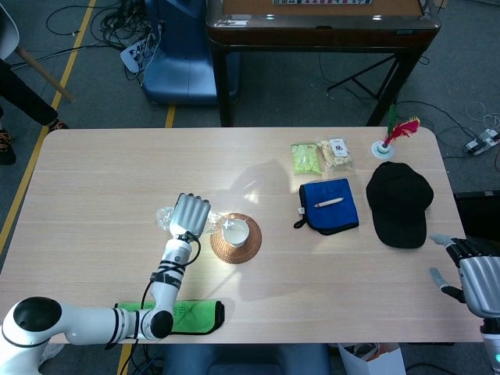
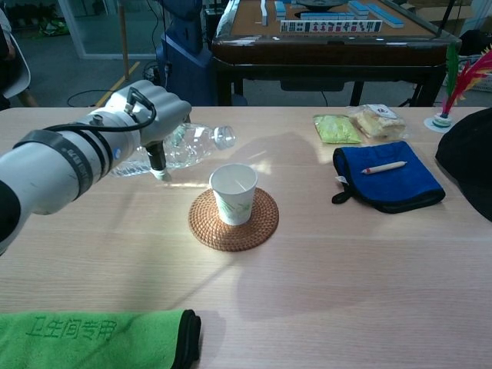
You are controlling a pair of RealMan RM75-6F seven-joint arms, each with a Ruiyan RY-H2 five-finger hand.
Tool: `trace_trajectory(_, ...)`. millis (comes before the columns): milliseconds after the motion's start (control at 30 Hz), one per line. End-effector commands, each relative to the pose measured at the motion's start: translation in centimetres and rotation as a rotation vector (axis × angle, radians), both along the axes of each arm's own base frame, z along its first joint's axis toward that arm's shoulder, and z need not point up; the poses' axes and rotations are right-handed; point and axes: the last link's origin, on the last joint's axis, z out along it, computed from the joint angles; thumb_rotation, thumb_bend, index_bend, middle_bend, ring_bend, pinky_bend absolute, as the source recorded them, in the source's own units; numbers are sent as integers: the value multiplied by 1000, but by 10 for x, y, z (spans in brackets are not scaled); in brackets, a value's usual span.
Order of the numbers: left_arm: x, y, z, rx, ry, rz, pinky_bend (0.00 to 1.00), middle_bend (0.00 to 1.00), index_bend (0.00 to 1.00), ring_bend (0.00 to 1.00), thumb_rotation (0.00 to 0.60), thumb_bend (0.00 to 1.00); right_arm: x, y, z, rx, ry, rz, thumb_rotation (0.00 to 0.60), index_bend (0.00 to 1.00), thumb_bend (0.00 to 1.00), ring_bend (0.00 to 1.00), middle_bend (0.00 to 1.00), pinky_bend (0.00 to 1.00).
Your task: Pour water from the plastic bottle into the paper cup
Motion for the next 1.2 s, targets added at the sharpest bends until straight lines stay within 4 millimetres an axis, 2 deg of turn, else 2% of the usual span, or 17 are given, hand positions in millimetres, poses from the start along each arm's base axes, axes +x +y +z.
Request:
trace_trajectory(33,0,0,-1,4,15,-4,566,777,699,502,600,65,0,0,0,1,0,1,600,279,315,335,346,460)
trace_trajectory(1200,-21,6,-4,54,249,-43,571,778,700,503,600,65,-1,-1,-1,8,-2,-7,600,279,315,335,346,460)
